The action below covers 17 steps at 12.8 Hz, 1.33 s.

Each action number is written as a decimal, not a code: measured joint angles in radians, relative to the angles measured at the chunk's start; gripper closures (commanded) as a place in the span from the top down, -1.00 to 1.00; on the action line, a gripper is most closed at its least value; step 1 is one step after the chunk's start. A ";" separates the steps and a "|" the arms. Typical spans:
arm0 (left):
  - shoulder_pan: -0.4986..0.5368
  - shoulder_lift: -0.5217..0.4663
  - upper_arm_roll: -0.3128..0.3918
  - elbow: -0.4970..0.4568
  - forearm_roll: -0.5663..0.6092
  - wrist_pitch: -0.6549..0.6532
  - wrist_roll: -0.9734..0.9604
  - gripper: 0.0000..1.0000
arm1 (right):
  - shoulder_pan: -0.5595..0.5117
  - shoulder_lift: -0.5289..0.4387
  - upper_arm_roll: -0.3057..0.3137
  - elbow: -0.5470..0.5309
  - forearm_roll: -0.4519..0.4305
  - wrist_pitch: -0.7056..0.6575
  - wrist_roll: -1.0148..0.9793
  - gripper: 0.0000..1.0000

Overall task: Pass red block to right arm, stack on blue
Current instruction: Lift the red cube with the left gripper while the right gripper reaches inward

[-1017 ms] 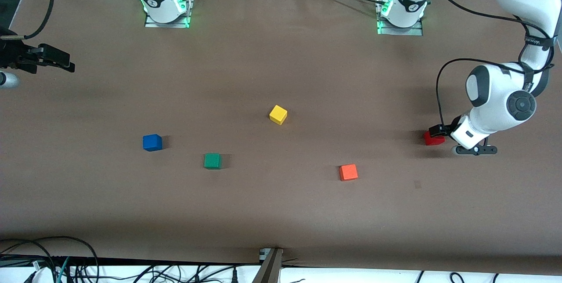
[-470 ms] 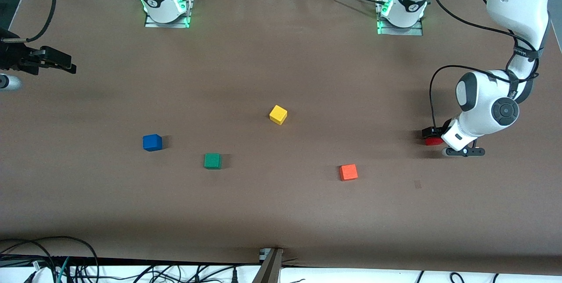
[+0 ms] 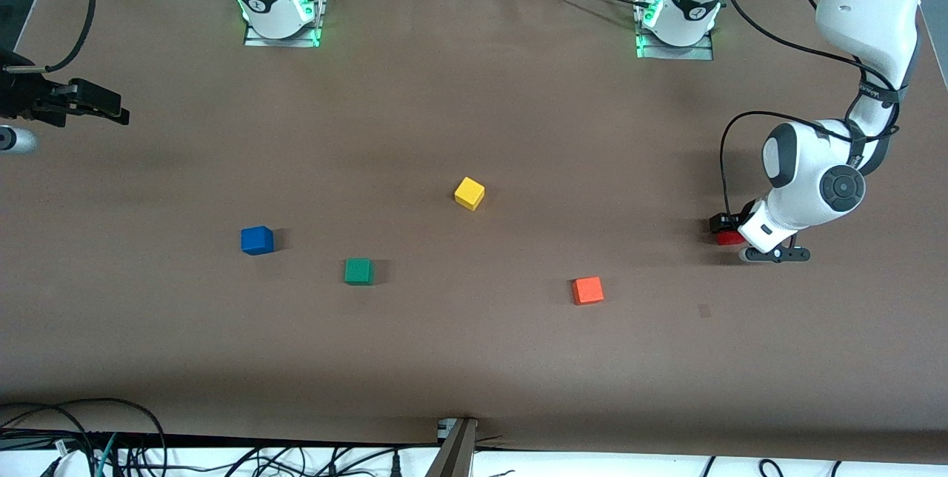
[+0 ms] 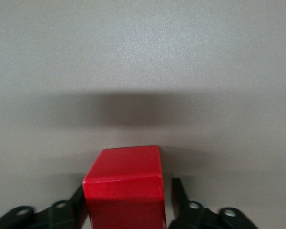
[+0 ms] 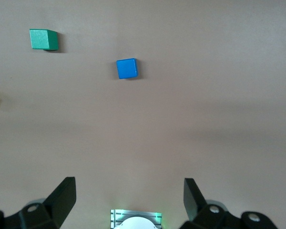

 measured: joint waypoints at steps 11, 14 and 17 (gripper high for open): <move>-0.001 -0.088 -0.044 0.129 0.000 -0.156 0.163 -1.00 | -0.001 0.042 -0.002 -0.002 0.053 -0.034 0.000 1.00; -0.001 -0.154 -0.120 0.136 -0.044 -0.182 0.251 -1.00 | -0.002 0.069 -0.002 -0.004 0.163 -0.035 0.000 1.00; -0.006 -0.179 -0.209 0.153 -0.117 -0.188 0.337 -1.00 | -0.016 0.117 -0.005 -0.007 0.307 -0.035 0.000 1.00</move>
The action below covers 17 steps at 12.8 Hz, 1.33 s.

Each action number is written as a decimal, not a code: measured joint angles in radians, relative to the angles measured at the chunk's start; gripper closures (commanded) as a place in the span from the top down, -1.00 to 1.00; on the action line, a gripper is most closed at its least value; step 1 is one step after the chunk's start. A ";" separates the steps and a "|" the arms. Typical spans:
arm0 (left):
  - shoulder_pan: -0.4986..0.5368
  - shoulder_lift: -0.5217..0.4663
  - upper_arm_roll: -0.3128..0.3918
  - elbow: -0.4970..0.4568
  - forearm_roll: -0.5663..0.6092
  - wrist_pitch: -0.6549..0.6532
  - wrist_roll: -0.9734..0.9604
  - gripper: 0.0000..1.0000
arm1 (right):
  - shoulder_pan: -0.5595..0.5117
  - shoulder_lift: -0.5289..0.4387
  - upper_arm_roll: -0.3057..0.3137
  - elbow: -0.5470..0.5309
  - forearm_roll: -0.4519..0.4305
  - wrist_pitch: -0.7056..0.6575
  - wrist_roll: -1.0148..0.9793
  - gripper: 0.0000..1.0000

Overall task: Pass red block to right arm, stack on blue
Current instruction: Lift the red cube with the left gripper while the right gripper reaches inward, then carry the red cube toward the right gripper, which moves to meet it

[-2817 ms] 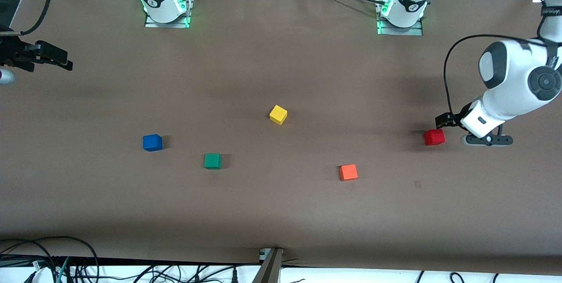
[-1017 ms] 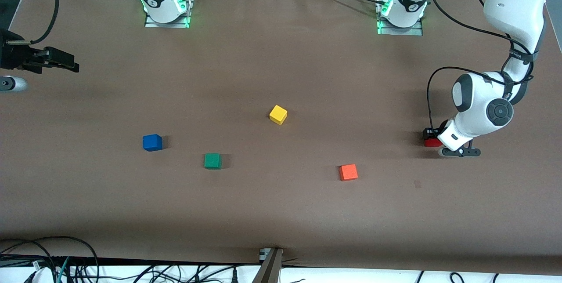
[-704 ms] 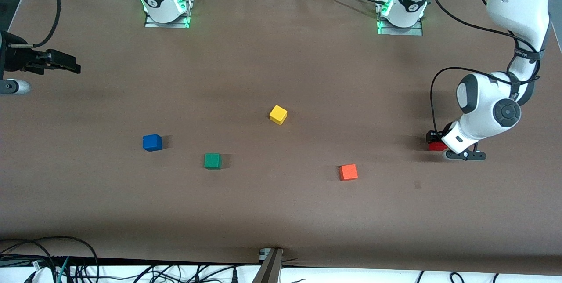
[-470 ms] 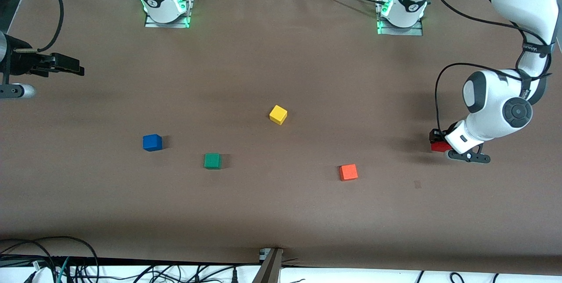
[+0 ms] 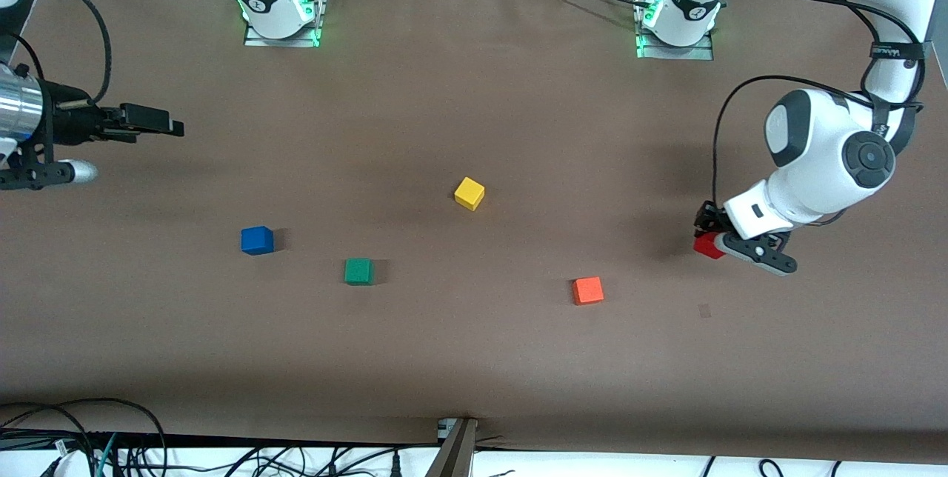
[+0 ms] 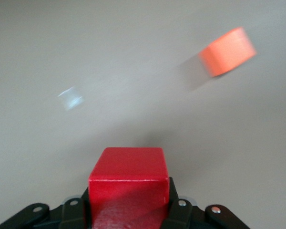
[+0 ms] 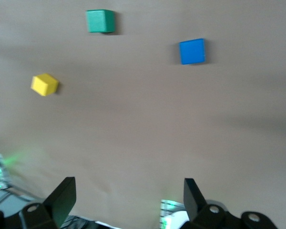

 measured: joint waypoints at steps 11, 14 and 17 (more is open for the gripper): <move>-0.004 -0.001 -0.275 0.150 -0.602 0.001 0.685 -1.00 | -0.008 0.239 0.006 -0.013 0.591 -0.008 -0.001 1.00; -0.016 0.004 -0.318 0.174 -0.719 0.027 0.811 -1.00 | 0.014 0.326 0.014 -0.014 0.800 -0.008 -0.017 1.00; -0.056 0.032 -0.328 0.187 -0.808 0.076 0.884 -1.00 | 0.063 0.407 0.016 -0.015 0.984 -0.007 -0.079 1.00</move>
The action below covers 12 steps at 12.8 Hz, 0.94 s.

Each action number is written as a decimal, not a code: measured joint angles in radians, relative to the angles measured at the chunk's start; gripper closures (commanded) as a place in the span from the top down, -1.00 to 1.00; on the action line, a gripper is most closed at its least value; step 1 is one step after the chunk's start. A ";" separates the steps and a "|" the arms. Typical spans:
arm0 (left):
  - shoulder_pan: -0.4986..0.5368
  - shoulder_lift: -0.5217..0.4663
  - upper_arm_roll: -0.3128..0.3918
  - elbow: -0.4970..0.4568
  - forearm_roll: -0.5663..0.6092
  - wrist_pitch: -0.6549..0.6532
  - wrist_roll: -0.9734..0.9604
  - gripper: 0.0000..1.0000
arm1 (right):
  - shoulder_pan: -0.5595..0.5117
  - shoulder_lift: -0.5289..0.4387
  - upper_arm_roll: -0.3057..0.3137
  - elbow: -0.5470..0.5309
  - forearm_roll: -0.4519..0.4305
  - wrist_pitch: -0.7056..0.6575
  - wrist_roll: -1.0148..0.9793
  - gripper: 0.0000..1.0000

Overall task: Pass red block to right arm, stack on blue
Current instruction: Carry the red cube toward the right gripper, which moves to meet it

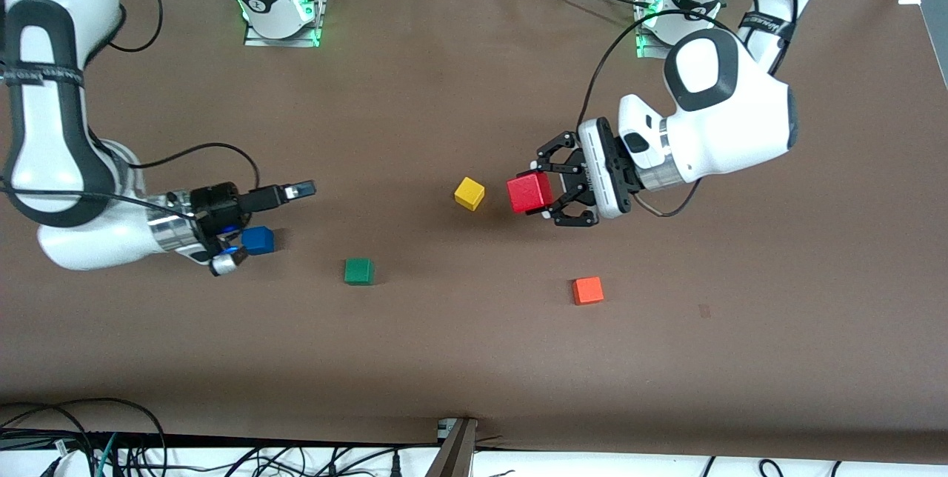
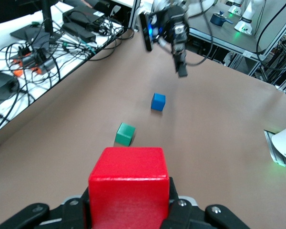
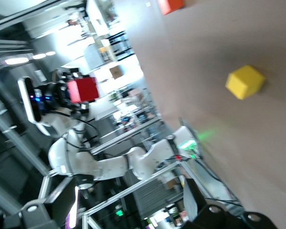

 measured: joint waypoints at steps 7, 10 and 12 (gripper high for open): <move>-0.111 0.076 -0.004 0.041 -0.314 0.215 0.233 -1.00 | 0.141 0.113 0.002 -0.022 0.383 0.085 -0.131 1.00; -0.156 0.117 -0.004 0.090 -0.341 0.267 0.253 -1.00 | 0.208 0.127 0.003 -0.027 0.487 0.152 -0.166 1.00; -0.175 0.152 -0.004 0.128 -0.341 0.271 0.255 -1.00 | 0.225 0.126 0.003 -0.025 0.516 0.162 -0.169 1.00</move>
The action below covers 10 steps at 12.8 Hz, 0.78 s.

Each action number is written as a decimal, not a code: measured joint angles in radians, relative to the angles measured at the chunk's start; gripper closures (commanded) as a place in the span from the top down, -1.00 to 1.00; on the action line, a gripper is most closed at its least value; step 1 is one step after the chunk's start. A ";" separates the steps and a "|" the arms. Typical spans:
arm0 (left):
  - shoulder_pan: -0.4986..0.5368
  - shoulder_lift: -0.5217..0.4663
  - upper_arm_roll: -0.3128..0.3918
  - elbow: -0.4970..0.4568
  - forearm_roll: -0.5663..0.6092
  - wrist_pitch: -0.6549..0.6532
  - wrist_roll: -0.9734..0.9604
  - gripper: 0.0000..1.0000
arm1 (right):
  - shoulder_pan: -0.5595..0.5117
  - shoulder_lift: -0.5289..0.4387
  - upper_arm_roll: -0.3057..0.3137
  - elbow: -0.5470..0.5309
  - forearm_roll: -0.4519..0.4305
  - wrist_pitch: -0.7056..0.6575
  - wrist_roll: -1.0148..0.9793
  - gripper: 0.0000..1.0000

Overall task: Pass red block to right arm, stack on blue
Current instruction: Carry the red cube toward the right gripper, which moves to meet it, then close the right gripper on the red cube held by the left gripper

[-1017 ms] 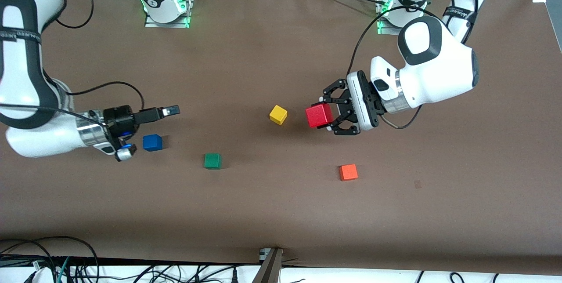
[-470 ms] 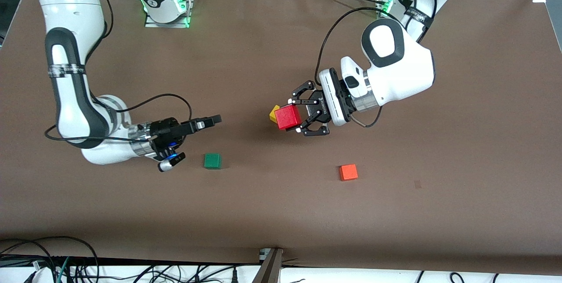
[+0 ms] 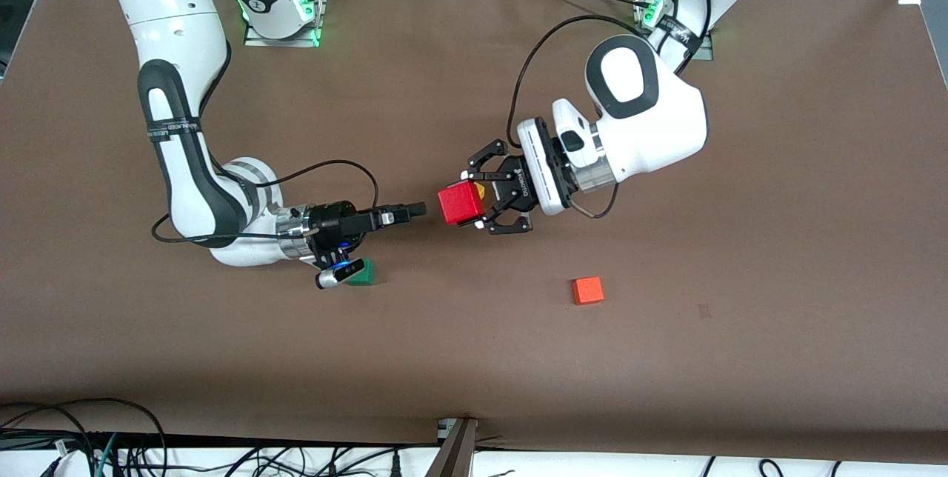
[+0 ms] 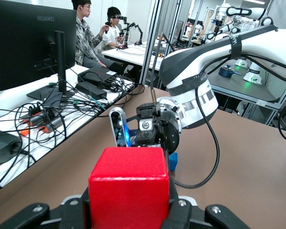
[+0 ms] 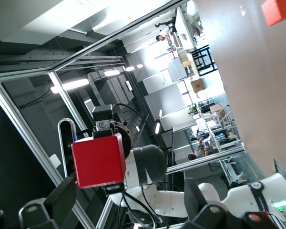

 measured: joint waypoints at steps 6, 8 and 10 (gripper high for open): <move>-0.046 0.062 0.000 0.012 0.000 0.001 0.012 -1.00 | 0.004 -0.007 -0.001 0.002 0.069 0.018 -0.001 1.00; -0.056 0.087 0.000 0.021 0.000 0.008 0.023 -1.00 | 0.011 -0.009 -0.001 0.003 0.070 0.039 -0.003 1.00; -0.056 0.089 0.001 0.034 0.000 0.008 0.024 -1.00 | 0.012 -0.010 -0.001 0.003 0.070 0.039 -0.014 1.00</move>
